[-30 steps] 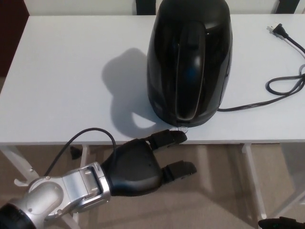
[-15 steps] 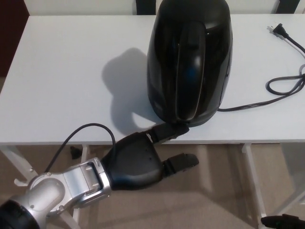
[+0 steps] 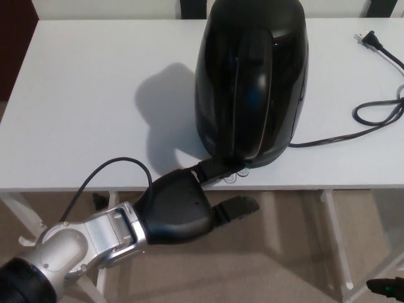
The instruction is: The robot walk towards a table in front and click the button on the base of the boilling pot using its left middle finger
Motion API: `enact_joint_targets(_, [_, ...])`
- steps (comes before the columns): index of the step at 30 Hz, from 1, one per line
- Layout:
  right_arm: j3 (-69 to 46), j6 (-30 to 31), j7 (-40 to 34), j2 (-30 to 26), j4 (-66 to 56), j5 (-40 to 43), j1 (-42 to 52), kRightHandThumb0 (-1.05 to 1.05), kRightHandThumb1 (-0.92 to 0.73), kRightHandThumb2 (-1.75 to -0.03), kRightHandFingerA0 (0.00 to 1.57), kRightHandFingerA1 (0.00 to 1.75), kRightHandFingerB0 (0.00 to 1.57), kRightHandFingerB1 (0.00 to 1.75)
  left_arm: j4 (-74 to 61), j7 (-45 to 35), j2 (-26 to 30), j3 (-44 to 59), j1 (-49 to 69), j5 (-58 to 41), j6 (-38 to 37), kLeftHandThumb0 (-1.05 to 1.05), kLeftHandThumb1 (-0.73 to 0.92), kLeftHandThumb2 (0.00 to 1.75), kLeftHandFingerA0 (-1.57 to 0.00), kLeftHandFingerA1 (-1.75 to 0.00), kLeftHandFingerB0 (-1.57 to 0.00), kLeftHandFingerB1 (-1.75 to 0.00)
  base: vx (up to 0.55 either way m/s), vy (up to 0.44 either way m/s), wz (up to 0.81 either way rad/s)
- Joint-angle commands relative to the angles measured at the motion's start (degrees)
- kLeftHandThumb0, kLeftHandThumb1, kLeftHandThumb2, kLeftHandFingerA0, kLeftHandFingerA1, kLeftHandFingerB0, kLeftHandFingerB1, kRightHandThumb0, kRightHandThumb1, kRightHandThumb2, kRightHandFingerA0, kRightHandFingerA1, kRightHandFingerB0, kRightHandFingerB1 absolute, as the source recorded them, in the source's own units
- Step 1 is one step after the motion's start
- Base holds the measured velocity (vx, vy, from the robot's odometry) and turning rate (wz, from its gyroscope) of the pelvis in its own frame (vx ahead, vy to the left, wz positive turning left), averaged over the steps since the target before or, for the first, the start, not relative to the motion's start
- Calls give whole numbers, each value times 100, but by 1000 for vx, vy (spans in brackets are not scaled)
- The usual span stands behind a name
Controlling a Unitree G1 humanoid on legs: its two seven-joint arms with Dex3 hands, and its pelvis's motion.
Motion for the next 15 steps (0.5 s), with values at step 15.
enact_joint_targets(15, [-19, 86, -79, -65, -73, 80, 3, -41, -59, -58, 89, 50, 59, 43, 259, 78, -185, -183, -56, 108, 214, -27, 61, 107, 0, -47, 0, -47, 0, 0, 0])
